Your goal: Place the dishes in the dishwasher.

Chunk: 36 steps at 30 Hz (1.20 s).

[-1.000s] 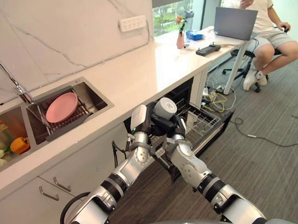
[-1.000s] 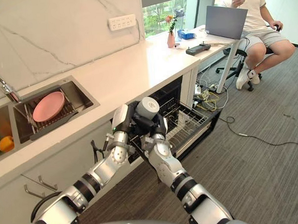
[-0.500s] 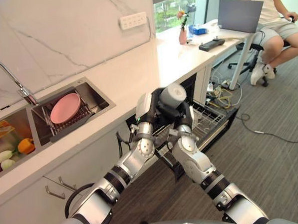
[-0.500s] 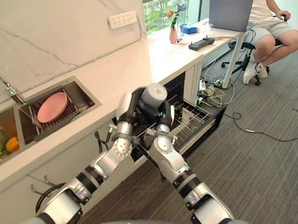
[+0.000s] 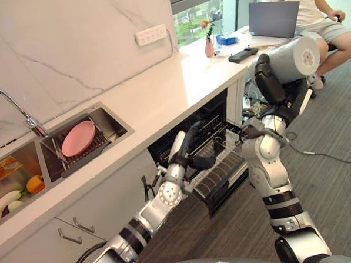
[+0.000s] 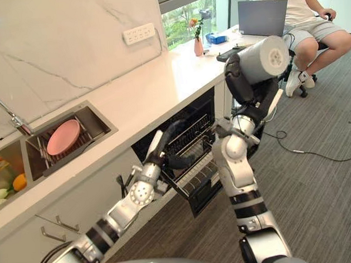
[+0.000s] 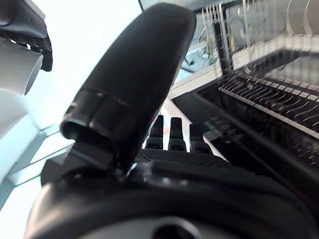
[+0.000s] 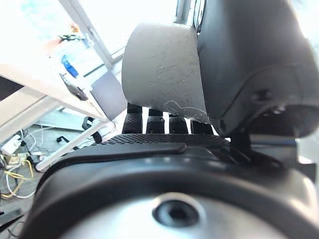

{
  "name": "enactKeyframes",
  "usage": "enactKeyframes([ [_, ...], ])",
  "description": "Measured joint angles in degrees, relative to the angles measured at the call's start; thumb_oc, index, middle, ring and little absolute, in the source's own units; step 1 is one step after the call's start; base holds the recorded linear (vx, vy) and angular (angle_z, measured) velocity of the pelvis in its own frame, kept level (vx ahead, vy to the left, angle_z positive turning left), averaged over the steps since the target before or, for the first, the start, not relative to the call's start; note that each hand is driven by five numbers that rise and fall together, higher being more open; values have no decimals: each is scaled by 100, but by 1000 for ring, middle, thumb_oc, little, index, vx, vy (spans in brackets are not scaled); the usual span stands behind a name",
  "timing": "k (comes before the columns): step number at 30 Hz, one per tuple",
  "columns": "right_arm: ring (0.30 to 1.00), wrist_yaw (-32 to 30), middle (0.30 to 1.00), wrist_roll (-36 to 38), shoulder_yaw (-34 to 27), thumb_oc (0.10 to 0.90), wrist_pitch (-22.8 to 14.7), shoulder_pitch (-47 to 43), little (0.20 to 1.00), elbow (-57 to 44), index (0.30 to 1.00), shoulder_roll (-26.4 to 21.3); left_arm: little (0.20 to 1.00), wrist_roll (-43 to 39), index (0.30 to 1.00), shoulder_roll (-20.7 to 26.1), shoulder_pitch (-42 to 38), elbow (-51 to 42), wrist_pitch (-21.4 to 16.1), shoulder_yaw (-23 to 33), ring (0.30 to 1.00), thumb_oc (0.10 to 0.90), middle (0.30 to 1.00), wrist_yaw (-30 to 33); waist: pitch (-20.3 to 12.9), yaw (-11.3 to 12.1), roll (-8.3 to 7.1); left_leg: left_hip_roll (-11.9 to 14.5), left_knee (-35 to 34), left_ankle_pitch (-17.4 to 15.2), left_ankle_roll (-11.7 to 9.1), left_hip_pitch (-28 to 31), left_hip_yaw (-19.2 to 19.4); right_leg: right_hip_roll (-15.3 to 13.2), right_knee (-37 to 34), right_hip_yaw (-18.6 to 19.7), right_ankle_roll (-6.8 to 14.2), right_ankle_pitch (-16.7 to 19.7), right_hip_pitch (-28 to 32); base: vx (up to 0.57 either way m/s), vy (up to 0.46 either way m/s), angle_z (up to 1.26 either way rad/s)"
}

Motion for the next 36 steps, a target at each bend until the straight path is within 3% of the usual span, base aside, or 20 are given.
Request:
enactKeyframes([
  [1,300,254,300,168,90,400,60,115,300,182,300,-142,900,-112,900,139,294,-145,-30,66,900,800,900,-152,19,26,-27,11,-9,5,-8,-13,-2,10,0,-5,0,-1,-8,-71,-50,0],
  [4,300,1214,300,743,380,400,788,566,300,1085,300,-660,900,-533,900,412,1295,-229,-78,646,900,800,900,-691,70,179,-119,46,-18,10,-30,-85,-85,42,-3,-84,-23,-34,-16,-29,-21,14],
  [5,300,1612,300,743,592,400,1119,697,300,1576,300,-852,900,-679,900,424,1882,-140,-51,1106,900,800,900,-873,103,270,-141,52,-17,19,-44,-97,-134,55,-3,-142,-9,-52,3,-25,-23,20],
  [7,300,1966,300,743,578,400,1529,968,300,1988,300,-888,900,-910,900,560,2459,73,134,1575,900,800,900,-1017,144,434,-195,56,-20,32,-48,-129,-244,41,-4,-223,-30,-57,41,-28,-12,26],
  [9,300,2192,300,734,587,400,1704,1000,300,2223,300,-887,900,-1014,900,719,2746,256,310,1771,900,800,900,-1210,211,512,-224,45,6,40,-47,-125,-310,54,-6,-294,-26,-62,87,-19,1,23],
  [11,300,2401,300,687,569,400,1760,987,300,2285,300,-883,900,-1067,900,907,3092,411,385,1915,900,800,900,-1449,253,700,-260,5,-23,47,-41,-174,-386,31,-7,-385,-8,-72,143,-21,21,22],
  [16,300,2711,300,22,500,400,1751,756,300,2388,300,-1086,900,-1053,900,610,3326,947,430,2392,900,800,900,-1817,270,1052,-375,-73,-22,82,-42,-385,-785,2,-5,-796,38,-118,235,-30,31,44],
  [20,300,2731,300,-238,326,400,1727,329,300,3067,300,-1090,900,-965,900,419,3263,1502,432,2387,900,800,900,-1851,244,1288,-394,-172,-20,155,-11,-537,-1145,-51,-4,-1184,67,-149,312,9,13,50],
  [22,300,2756,300,-390,338,400,1668,17,300,3695,300,-1088,900,-831,900,336,3124,1831,252,2442,900,800,900,-1881,246,1416,-392,-239,-17,186,-9,-603,-1337,-52,-3,-1364,98,-154,377,6,31,49],
  [26,300,2736,300,-389,74,400,1721,-596,300,5346,300,-1090,900,-232,900,169,2383,3296,73,2459,900,800,900,-1768,196,1645,-405,-385,-18,275,12,-903,-1675,-91,15,-1767,153,-180,368,-5,59,47],
  [28,300,2728,300,-387,-172,400,1724,-882,300,6023,300,-1092,900,147,900,151,2237,4338,36,2466,900,800,900,-1642,214,1661,-395,-457,-17,286,5,-983,-1747,-139,19,-1872,174,-177,342,1,69,31],
  [29,300,2631,300,-386,-332,400,1782,-964,300,6266,300,-1125,900,308,900,134,2140,4842,205,2449,900,800,900,-1533,231,1617,-423,-505,11,323,52,-1015,-1848,-160,20,-1964,192,-188,341,-27,48,36],
  [30,507,2526,507,-391,-346,538,1754,-991,507,6378,507,-1146,900,365,900,154,2204,5178,278,2480,900,800,900,-1396,276,1640,-468,-535,10,356,76,-1092,-1890,-168,21,-2028,195,-189,306,-28,48,36],
  [31,848,2499,848,-391,-349,765,1751,-1069,848,6533,848,-1206,900,428,900,158,2163,5400,295,2510,900,800,900,-1361,318,1621,-482,-545,13,368,74,-1123,-1940,-168,20,-2069,196,-190,295,-6,34,28],
  [32,900,2493,900,-391,-406,800,1762,-1121,900,6713,900,-1302,900,508,900,157,2181,5595,326,2562,900,800,900,-1347,365,1650,-485,-564,13,392,75,-1173,-1994,-172,19,-2116,196,-191,281,-4,34,34],
  [36,900,2506,900,-412,-562,800,1778,-1160,900,7077,900,-1570,900,524,900,161,2332,5703,311,2620,900,800,900,-1332,454,1848,-410,-634,10,378,25,-1304,-2130,-217,19,-2263,220,-207,252,-19,31,21],
])
